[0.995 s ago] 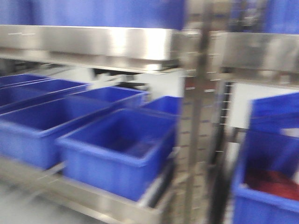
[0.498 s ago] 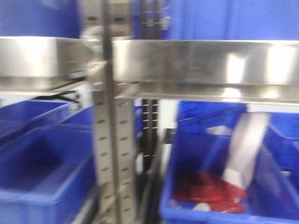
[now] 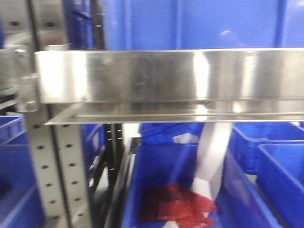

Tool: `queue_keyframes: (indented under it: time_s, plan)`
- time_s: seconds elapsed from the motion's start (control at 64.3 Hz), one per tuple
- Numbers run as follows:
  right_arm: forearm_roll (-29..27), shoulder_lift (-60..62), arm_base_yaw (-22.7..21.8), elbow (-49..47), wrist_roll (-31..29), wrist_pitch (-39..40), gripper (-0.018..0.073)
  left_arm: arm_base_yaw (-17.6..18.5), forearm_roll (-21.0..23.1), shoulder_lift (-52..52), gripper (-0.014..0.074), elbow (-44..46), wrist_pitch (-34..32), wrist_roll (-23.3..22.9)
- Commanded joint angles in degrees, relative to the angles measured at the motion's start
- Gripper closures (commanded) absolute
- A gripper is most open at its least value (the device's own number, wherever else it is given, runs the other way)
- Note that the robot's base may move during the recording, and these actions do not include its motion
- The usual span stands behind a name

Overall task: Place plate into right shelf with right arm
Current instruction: 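Turn and approach the shelf, bringing the plate above a blue bin, then lower the plate into the blue bin with the right gripper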

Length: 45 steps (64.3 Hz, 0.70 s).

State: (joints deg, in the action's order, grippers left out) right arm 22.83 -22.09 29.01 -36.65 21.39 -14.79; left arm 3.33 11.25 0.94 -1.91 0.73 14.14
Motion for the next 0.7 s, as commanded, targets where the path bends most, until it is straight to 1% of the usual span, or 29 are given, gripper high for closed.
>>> queue_keyframes:
  time_s: [0.0, 0.684]
  plan:
    - [1.1, -0.4, 0.0, -1.6, -0.5, 4.9, 0.0504, 0.3, 0.1, 0.6, 0.0643, -0.5, -5.1, -0.1]
    - [1.1, -0.4, 0.0, -1.6, -0.5, 5.0, 0.0504, 0.3, 0.1, 0.6, 0.0643, -0.5, -5.1, -0.1]
